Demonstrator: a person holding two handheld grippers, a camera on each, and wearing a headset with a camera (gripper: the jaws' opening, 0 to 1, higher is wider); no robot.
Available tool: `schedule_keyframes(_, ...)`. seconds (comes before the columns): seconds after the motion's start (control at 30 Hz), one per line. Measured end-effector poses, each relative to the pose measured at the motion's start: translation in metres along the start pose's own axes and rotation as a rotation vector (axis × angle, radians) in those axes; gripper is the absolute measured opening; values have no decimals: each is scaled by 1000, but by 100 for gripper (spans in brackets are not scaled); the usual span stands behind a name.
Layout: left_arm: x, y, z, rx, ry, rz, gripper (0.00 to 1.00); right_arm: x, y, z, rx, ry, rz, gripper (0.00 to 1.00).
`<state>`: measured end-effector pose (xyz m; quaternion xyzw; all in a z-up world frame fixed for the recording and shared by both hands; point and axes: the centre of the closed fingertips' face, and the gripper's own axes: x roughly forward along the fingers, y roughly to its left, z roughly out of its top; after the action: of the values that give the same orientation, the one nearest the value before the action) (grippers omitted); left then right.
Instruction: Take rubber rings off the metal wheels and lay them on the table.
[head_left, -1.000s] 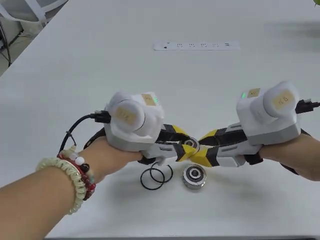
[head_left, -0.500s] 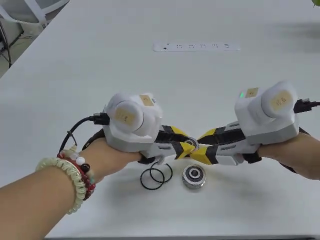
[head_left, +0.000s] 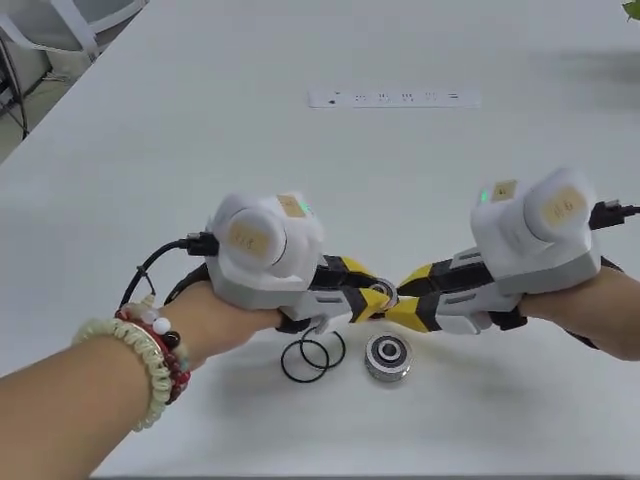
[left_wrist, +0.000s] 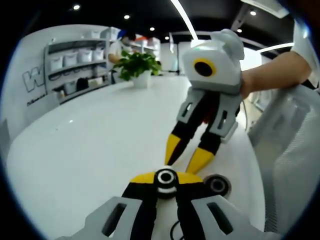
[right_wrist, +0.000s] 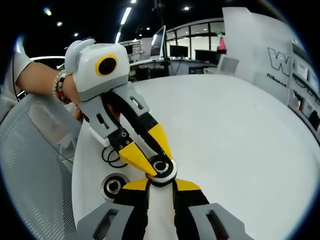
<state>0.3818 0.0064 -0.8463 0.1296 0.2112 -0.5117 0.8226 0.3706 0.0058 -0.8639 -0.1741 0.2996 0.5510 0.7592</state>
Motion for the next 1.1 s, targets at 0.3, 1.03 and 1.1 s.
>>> schedule_keyframes(0.3,0,0,-1,-6,1,6,14,-2,1,-4,-18,22,-11,0)
schedule_keyframes(1.03,-1,-2,-3,6,9,3,14,-4,-6,-6,736,-85,57,0)
schedule_keyframes(1.1,-1,-2,-3,9,9,2,14,-6,-7,-2,785,-117,74,0)
